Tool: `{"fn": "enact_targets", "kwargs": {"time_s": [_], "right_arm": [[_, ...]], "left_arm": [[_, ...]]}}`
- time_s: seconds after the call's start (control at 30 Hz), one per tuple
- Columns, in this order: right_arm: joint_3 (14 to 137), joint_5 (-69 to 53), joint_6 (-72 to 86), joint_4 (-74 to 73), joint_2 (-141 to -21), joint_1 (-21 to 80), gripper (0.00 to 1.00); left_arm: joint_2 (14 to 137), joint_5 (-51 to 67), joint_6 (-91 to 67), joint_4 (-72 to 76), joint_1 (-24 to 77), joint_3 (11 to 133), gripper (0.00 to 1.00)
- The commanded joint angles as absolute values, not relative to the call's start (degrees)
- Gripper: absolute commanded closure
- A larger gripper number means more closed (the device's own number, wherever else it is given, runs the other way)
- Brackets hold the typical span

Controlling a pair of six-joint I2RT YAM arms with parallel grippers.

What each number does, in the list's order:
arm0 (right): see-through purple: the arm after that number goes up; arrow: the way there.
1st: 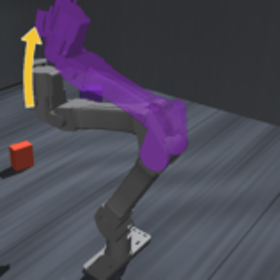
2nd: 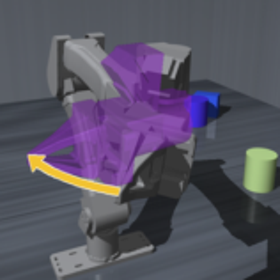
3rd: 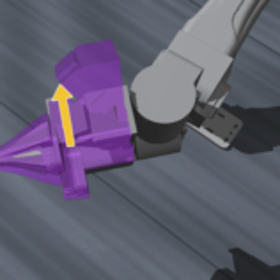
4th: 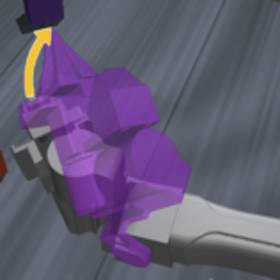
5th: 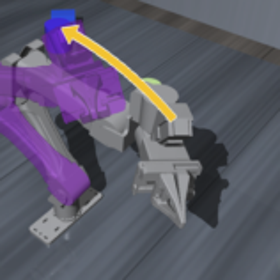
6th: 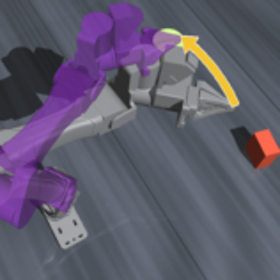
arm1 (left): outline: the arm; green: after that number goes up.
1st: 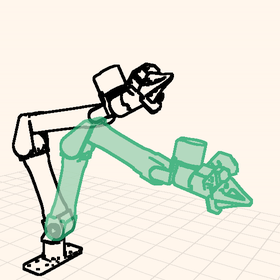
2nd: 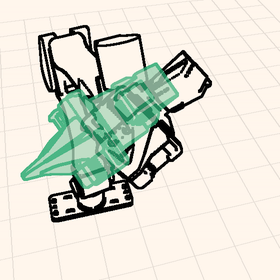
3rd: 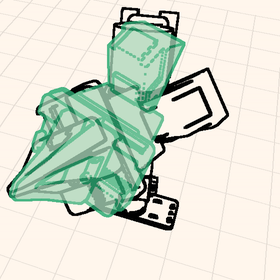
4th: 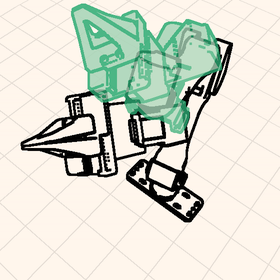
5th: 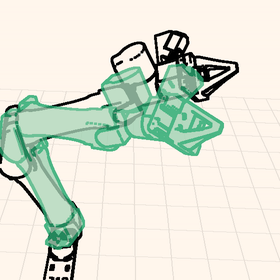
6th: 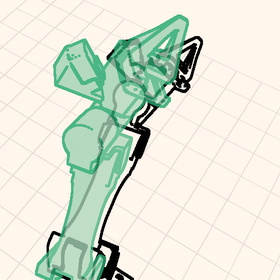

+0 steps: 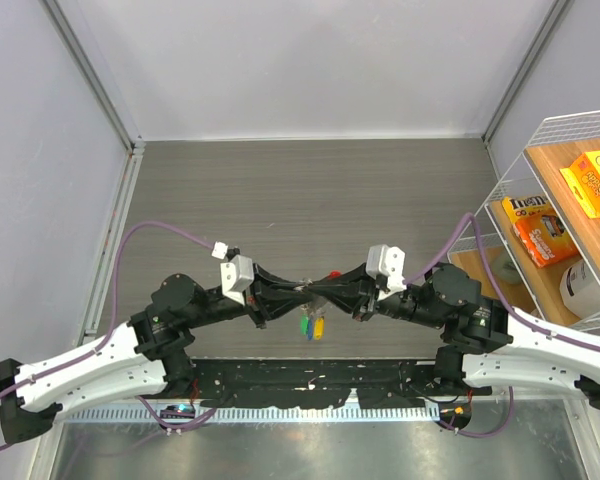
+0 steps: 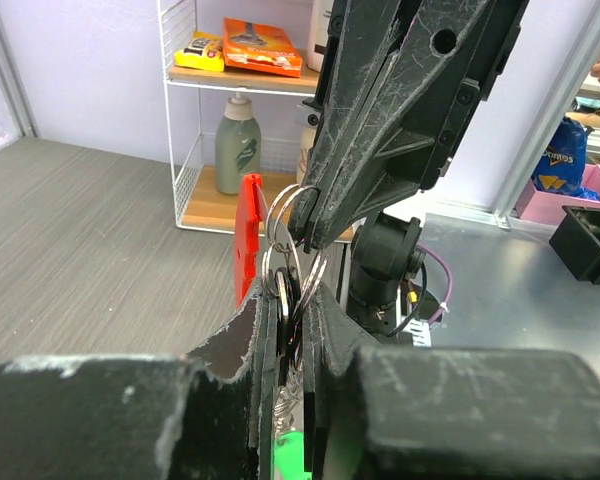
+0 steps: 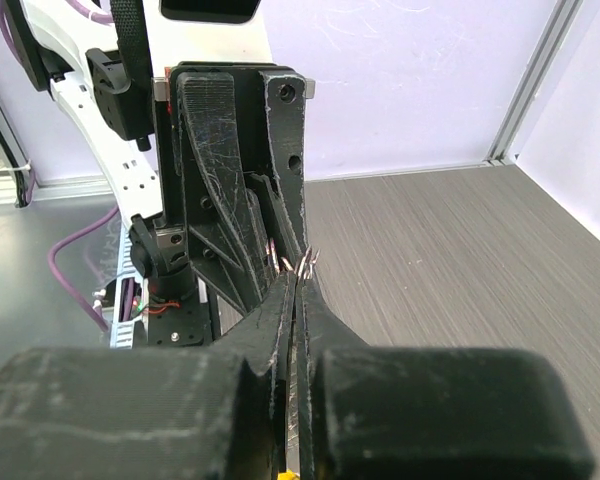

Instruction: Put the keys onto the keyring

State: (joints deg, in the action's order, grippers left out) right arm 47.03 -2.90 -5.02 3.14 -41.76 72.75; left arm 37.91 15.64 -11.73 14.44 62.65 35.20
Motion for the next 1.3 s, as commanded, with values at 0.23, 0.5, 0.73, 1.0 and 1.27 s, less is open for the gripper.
{"fn": "enact_targets", "kwargs": {"time_s": [0.23, 0.5, 0.73, 1.0, 1.27], "right_arm": [[50.2, -4.4, -1.6, 0.4, -39.9, 73.3, 0.86], [50.1, -1.8, -0.4, -9.7, -36.3, 73.3, 0.71], [51.6, -0.2, -2.2, -15.8, -34.1, 73.3, 0.64], [61.6, -3.4, -5.5, -30.8, -39.5, 73.3, 0.55], [69.4, -18.0, -4.8, -38.2, -45.2, 73.3, 0.52]], "left_arm": [[37.3, 7.4, -5.9, 11.8, 62.8, 37.6, 1.0], [37.2, 8.4, -1.4, 8.5, 62.8, 38.1, 1.0], [36.7, 11.2, 3.3, 5.9, 62.8, 38.5, 1.0], [37.5, 25.7, 9.6, -2.5, 62.9, 40.7, 1.0], [39.7, 36.0, 11.3, -13.3, 66.2, 45.2, 1.0]]}}
